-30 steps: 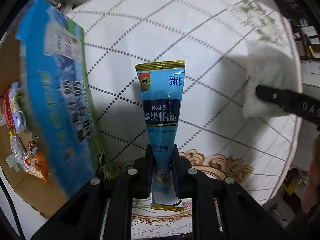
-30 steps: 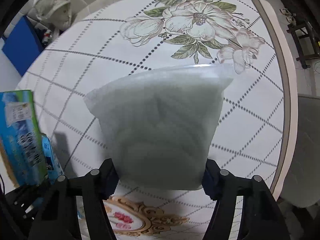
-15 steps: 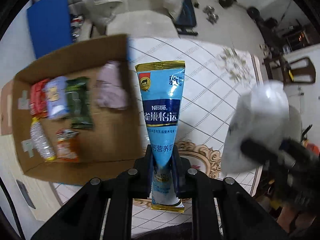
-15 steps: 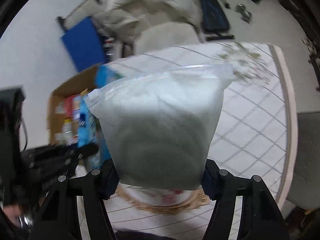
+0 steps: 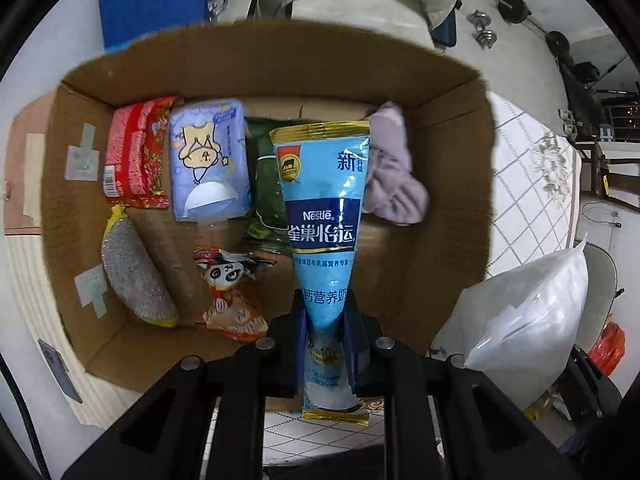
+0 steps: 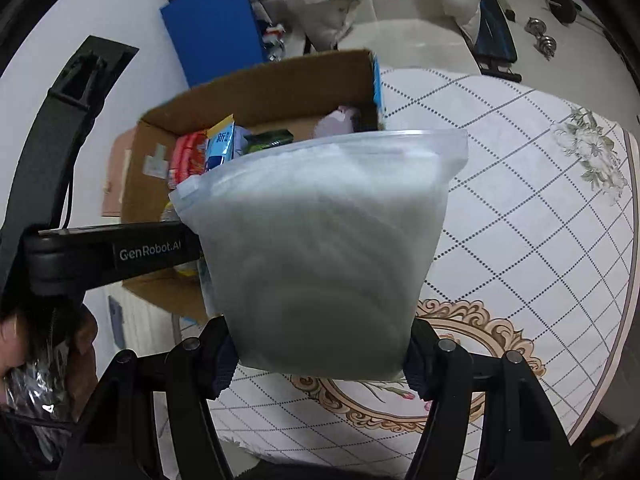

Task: Organize soft objects
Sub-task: 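Place tube and white bag into the box and open both tools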

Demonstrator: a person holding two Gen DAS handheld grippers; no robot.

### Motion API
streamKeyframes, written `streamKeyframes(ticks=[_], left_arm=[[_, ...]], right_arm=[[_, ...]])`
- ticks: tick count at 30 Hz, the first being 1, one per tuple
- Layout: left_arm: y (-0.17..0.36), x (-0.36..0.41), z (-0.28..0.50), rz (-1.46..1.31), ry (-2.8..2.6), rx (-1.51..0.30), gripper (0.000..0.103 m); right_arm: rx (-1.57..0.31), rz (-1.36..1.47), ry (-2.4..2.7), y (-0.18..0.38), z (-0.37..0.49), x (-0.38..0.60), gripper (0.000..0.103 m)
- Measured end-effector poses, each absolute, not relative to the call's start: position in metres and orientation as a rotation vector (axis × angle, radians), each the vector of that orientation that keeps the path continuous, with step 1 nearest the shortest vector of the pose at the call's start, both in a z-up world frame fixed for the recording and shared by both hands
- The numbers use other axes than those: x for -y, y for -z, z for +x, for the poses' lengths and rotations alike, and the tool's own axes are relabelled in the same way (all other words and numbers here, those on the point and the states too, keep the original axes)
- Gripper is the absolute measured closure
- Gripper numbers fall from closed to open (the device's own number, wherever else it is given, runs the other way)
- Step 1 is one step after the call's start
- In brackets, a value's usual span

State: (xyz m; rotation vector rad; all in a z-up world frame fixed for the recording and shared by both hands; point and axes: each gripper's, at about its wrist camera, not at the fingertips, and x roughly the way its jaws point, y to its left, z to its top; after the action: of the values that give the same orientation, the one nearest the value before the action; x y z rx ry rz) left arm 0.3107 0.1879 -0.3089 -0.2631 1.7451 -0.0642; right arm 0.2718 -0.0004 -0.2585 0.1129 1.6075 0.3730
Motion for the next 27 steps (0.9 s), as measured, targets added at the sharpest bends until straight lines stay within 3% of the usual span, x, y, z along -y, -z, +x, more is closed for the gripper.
streamKeyframes(ticks=[4,10,16,19,23,27], left_arm=[[0.331,-0.191,0.312,-0.280,0.084,-1.812,0.087],[0.338,-0.184,0.308,-0.293,0.108,-1.870,0.068],[0.307,-0.184,0.302,-0.225,0.083,-1.786,0.054],[0.286,-0.187,0.296,-0.210,0.069,-1.727,0.044],[0.261,-0.201,0.276,-0.205,0.021,-1.636,0.036],[0.241,-0.217,0.254,-0.197,-0.039,-1.542,0.016]], right_arm=[[-1.655,0.091,-0.348,0.279,0.282,-0.011,0.033],[-1.722,0.085,-0.368,0.295,0.289,-0.022,0.013],[-1.704,0.062,-0.358,0.281,0.288,-0.023,0.009],[-1.682,0.054,-0.358,0.274,0.283,-0.023,0.000],[-1.634,0.019,-0.335,0.262,0.271,-0.020,0.000],[-1.587,-0.004,-0.306,0.254,0.262,-0.018,0.000]])
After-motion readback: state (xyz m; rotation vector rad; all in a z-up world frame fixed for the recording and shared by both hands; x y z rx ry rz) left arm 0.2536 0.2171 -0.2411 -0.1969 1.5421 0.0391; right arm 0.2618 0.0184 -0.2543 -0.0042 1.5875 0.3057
